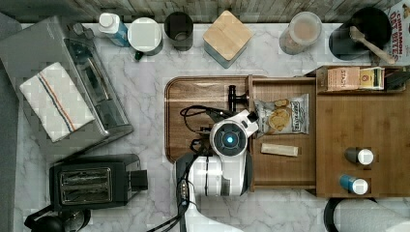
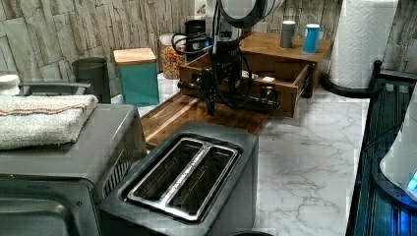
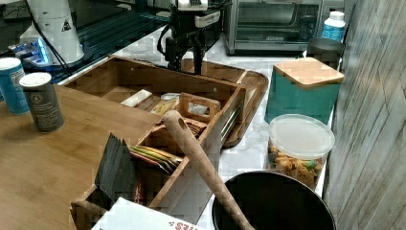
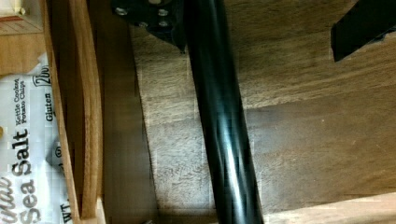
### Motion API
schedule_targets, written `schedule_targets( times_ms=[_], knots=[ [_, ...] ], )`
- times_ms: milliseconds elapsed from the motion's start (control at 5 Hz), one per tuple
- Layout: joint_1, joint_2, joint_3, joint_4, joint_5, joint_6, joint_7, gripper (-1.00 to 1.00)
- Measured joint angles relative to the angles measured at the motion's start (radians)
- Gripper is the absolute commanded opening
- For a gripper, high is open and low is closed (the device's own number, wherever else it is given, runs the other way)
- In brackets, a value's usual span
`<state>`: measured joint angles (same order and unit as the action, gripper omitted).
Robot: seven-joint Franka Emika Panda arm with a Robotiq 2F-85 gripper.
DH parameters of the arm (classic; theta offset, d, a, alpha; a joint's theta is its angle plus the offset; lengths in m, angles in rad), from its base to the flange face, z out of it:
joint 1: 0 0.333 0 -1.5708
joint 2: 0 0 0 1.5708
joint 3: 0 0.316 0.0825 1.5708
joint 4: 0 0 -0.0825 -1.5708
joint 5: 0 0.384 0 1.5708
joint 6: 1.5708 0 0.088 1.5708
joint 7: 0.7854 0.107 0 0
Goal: Open the drawer.
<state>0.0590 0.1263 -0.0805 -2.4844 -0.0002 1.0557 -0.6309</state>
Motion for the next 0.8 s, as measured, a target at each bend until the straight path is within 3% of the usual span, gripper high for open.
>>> schedule_targets(
  times_ms=[800],
  knots=[
    [-0.009,-0.009,0.009,-0.01,0.013,0.01,0.0,1.0]
  ],
)
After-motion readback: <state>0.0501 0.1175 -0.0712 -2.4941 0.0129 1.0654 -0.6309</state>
